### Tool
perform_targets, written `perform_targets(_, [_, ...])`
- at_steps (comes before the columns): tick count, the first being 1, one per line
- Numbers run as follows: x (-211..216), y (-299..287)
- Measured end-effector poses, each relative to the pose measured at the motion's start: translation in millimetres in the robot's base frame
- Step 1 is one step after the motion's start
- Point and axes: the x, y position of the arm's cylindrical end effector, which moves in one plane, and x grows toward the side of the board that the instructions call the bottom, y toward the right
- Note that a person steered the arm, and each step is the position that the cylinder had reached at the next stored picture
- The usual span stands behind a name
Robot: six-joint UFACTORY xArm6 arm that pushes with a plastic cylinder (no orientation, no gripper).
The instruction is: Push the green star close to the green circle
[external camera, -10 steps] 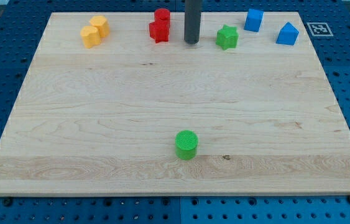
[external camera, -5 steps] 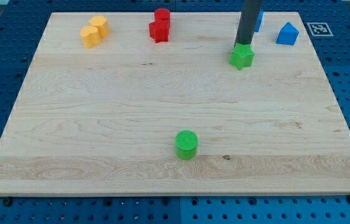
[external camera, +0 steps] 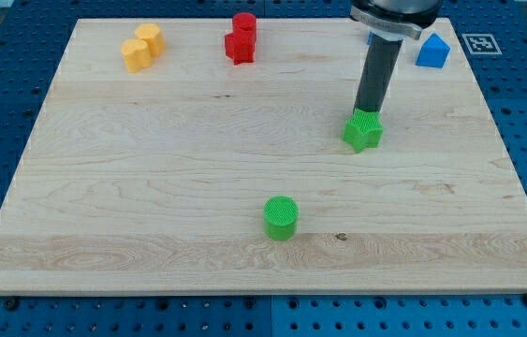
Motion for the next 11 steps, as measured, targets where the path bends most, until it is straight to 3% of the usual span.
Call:
perform_targets(5, [13.0, 5.3])
perform_targets(11, [105.4, -52.5])
